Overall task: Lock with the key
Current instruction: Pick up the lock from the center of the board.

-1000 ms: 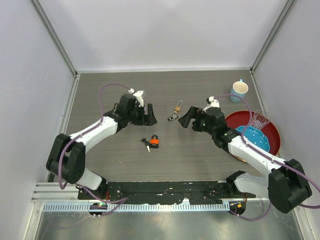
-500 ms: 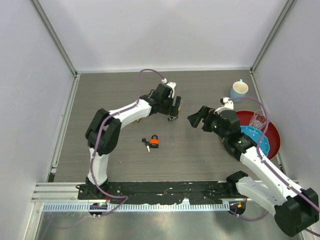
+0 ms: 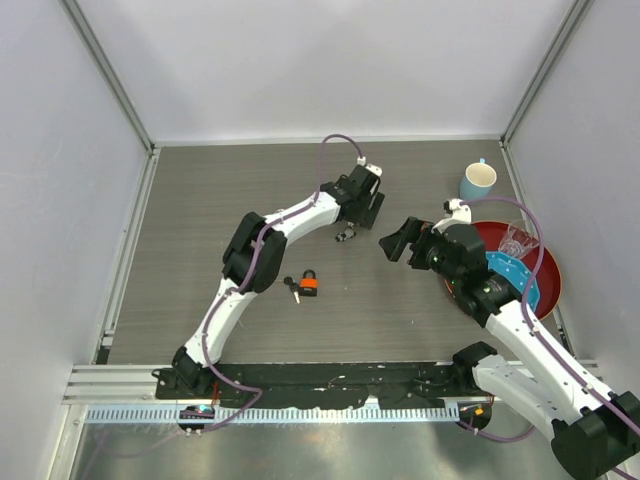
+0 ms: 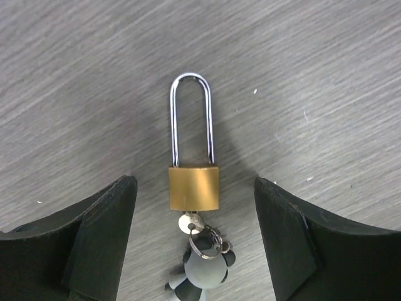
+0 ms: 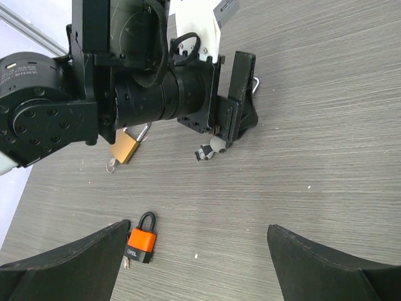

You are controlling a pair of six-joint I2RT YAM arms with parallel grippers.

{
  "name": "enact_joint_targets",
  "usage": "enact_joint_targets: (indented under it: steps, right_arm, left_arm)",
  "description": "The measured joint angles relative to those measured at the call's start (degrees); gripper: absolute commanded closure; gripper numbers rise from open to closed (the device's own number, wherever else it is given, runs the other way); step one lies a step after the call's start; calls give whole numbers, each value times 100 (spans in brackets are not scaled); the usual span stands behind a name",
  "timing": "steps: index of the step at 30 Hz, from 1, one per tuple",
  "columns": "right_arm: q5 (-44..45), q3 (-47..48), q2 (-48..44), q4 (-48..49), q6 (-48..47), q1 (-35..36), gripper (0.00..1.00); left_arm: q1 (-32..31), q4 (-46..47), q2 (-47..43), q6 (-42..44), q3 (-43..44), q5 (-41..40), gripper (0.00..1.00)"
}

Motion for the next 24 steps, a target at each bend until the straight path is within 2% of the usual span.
enact_joint_targets:
  steps: [3,6,7,9,10,12,13,16,24]
  right_arm:
    - [17,11,0,-52,-61,0,0]
    - [22,17,7,-68,-90,-7,0]
    - [22,20,7,-68,-98,-13,0]
    - [22,39,17,-72,-116,-31,0]
    - [22,52,22,-72,-122,-37,0]
    - [22,72,22,-74,-133,-50,0]
    - [20,79,24,-68,-142,-55,0]
    - [20,83,46,-70,-166,-61,0]
    - [-48,83,57,-70,-186,-81,0]
  left_arm:
    - [-7,-111,160,50,282,-92,29]
    - [-7,-157,267,116,448,-105,43]
    - [-7,-160,286,129,481,-105,52]
    - [-7,-177,306,140,516,-98,59]
    - [-7,-181,310,136,518,-92,69]
    - [-15,-175,310,136,505,-70,80]
    - [-22,-153,308,146,485,-66,88]
    - [-26,-46,258,153,365,-63,100]
    - [-26,151,-140,151,-284,-52,100]
